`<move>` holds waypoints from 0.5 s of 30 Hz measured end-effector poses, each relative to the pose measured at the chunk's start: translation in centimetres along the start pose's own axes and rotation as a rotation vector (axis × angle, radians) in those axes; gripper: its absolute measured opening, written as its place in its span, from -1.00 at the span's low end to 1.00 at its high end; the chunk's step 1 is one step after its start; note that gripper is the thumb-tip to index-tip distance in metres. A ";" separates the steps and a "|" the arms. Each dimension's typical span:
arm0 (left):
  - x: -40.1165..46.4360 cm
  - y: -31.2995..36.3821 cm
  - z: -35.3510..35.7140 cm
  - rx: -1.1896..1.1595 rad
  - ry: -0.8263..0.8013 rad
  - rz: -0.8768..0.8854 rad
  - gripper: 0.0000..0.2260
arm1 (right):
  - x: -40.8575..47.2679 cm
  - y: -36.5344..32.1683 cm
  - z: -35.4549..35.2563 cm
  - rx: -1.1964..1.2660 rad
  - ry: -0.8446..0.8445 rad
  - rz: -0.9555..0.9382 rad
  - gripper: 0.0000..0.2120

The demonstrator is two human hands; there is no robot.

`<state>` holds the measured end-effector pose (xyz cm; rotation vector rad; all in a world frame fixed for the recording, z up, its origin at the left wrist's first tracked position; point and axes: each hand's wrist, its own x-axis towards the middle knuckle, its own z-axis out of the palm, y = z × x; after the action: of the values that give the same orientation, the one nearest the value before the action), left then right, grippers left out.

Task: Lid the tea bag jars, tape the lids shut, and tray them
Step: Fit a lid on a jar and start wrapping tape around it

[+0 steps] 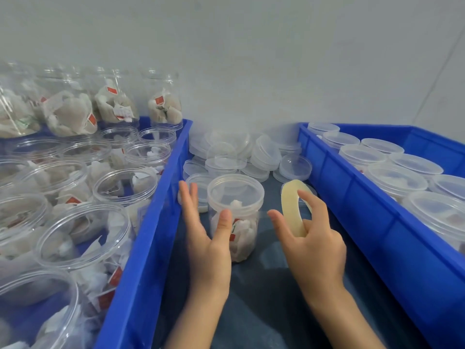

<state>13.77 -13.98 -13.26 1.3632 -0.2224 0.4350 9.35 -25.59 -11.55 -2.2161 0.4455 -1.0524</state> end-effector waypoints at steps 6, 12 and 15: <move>0.4 0.0 -0.5 -0.052 -0.088 -0.046 -0.61 | 0.0 0.1 0.0 0.076 0.035 0.022 -0.37; 0.6 0.5 -0.5 0.126 -0.010 0.073 -0.59 | 0.4 0.4 -0.4 0.105 0.080 0.089 -0.46; 0.8 0.4 -0.6 0.036 -0.029 -0.002 -0.61 | 0.5 0.6 -0.3 0.123 0.069 0.114 -0.45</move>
<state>14.29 -13.17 -12.72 1.4052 -0.2381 0.4193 9.38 -26.42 -11.57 -2.0269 0.5169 -1.0682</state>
